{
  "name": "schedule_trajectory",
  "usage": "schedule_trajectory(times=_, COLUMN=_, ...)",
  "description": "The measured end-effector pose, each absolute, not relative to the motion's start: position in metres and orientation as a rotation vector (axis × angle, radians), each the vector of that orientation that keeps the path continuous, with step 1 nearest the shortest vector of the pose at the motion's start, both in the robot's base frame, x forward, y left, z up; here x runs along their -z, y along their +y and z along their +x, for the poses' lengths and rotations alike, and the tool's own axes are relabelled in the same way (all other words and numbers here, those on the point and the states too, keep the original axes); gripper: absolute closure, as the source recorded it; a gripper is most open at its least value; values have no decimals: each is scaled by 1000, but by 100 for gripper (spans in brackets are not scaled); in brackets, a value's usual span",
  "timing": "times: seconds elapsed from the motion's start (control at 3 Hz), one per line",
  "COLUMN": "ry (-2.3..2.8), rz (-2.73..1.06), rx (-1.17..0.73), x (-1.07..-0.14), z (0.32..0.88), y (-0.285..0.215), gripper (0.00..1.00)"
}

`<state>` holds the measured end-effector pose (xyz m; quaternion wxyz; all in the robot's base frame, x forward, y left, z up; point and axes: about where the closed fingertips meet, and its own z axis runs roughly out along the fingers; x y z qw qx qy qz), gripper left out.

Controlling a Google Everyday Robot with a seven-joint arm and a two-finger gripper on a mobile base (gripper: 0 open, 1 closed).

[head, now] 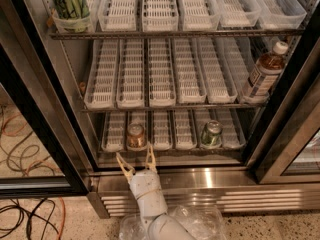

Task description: Pick orange can from bottom shelf of fridge

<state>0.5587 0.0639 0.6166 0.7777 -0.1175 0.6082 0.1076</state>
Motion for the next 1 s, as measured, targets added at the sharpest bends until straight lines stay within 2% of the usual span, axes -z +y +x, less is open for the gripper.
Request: schedule_trajectory(times=1.0, ry=1300, rz=-318, rx=-282, x=-608, z=608, y=70, gripper=32)
